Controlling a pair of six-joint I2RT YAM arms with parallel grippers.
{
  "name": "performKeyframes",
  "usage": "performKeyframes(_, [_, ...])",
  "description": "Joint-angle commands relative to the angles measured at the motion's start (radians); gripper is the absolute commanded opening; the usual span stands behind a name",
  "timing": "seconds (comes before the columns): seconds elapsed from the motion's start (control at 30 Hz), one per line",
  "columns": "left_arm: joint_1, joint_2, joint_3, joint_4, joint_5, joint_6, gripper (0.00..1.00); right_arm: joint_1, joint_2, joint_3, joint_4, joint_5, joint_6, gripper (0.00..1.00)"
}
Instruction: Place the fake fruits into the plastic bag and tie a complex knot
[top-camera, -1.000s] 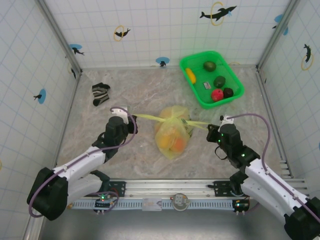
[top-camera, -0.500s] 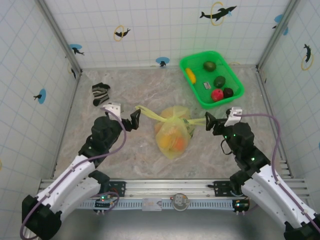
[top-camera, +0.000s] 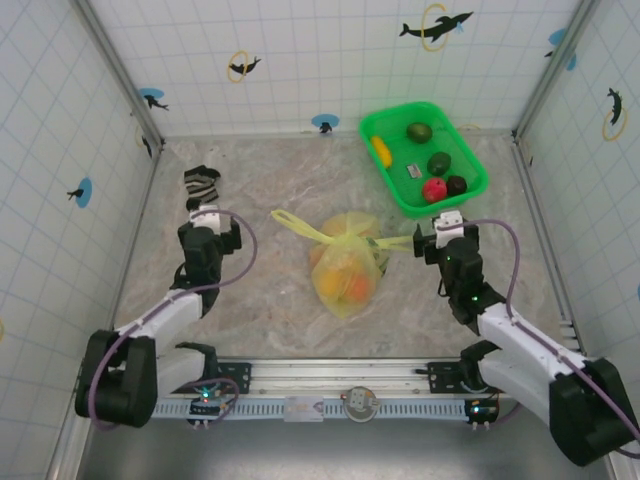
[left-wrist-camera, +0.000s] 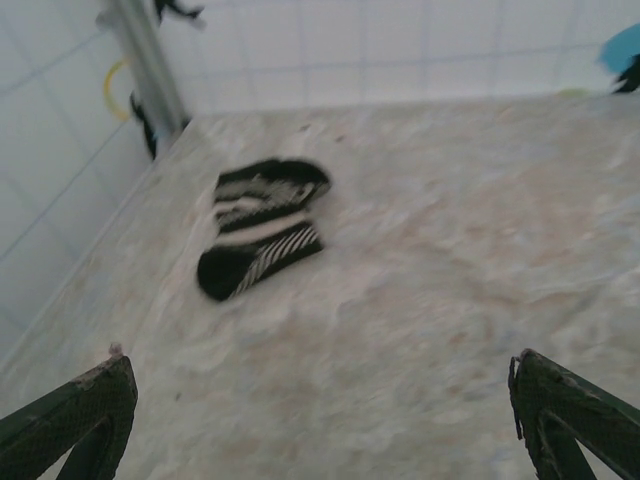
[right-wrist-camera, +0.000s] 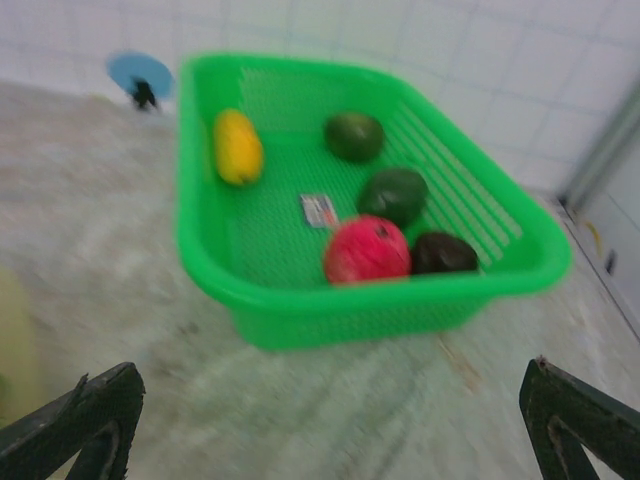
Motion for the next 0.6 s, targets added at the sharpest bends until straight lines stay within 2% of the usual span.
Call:
performKeyframes(0.0, [0.048,0.035,-0.076,0.081,0.099,-0.079,0.98,-0.090,0.055,-0.037,0.095,-0.020,0.025,0.99])
performKeyframes(0.07, [0.055,0.068,-0.115,0.111,0.083,-0.045,0.98,-0.116,0.096,-0.077,0.143,-0.010,-0.007,0.99])
performKeyframes(0.17, [0.120,0.148,-0.157,0.181,0.084,-0.077,0.98,-0.230,0.171,-0.137,0.246,-0.097,0.123,0.99])
performKeyframes(0.23, [0.166,0.194,-0.185,0.269,0.148,-0.099,0.98,-0.271,0.244,-0.156,0.349,-0.163,0.159,0.99])
performKeyframes(0.33, [0.195,0.255,-0.231,0.461,0.207,-0.078,0.98,-0.295,0.381,-0.135,0.444,-0.158,0.092,0.99])
performKeyframes(0.37, [0.203,0.271,-0.223,0.472,0.233,-0.096,0.98,-0.326,0.415,-0.136,0.487,-0.198,0.150,0.99])
performKeyframes(0.4, [0.210,0.300,-0.224,0.515,0.259,-0.099,0.98,-0.358,0.433,-0.121,0.461,-0.280,0.158,0.99])
performKeyframes(0.43, [0.210,0.331,-0.217,0.518,0.274,-0.089,0.98,-0.369,0.460,-0.111,0.435,-0.297,0.164,0.99])
performKeyframes(0.47, [0.210,0.351,-0.224,0.576,0.275,-0.093,0.98,-0.372,0.487,-0.140,0.500,-0.299,0.169,0.99])
performKeyframes(0.5, [0.210,0.343,-0.224,0.544,0.270,-0.091,0.98,-0.377,0.514,-0.195,0.611,-0.309,0.171,0.99])
performKeyframes(0.57, [0.210,0.346,-0.222,0.542,0.270,-0.089,0.98,-0.380,0.613,-0.333,0.980,-0.302,0.177,1.00])
